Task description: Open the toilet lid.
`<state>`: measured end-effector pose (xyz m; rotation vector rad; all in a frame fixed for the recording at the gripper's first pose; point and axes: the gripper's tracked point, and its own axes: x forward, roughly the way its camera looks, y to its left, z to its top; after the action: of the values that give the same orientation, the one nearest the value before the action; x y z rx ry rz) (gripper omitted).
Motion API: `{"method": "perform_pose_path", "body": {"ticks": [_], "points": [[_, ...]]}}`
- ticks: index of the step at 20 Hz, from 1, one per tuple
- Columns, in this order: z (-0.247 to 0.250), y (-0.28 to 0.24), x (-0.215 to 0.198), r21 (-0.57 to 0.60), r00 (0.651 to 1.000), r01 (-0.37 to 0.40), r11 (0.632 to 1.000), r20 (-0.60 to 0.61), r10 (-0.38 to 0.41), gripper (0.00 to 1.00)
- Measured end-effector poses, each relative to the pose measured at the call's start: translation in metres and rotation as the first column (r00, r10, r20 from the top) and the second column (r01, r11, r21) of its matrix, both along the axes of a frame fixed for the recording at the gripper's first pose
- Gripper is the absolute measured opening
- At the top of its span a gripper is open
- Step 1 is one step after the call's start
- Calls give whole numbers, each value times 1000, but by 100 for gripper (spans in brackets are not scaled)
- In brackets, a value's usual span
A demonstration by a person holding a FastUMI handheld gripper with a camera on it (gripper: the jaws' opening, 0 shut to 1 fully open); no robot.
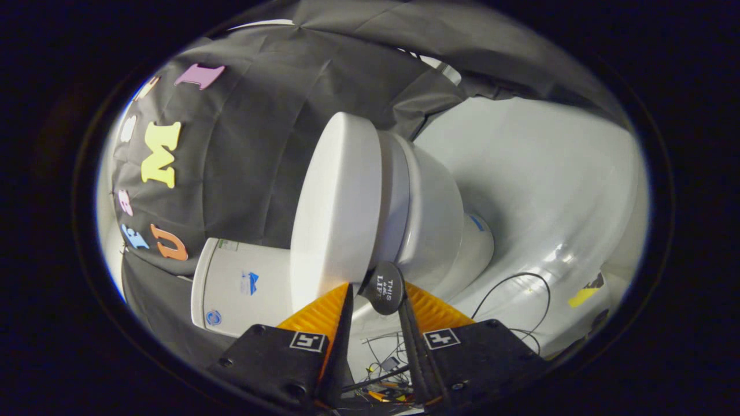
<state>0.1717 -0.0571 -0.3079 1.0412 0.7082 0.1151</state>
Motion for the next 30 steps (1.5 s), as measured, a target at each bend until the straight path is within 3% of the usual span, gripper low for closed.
{"method": "perform_pose_path", "body": {"ticks": [4, 8, 13, 20, 30], "points": [[-4, -11, 3, 34, 999, 41, 999, -16, -40, 42], [-4, -11, 4, 81, 998, 58, 995, -26, -56, 22], [1, -11, 4, 117, 997, 70, 991, -34, -66, 11], [7, -9, 3, 91, 994, 80, 993, -75, -74, 7], [33, -12, 7, 58, 998, 63, 996, 8, -64, 4]]}}
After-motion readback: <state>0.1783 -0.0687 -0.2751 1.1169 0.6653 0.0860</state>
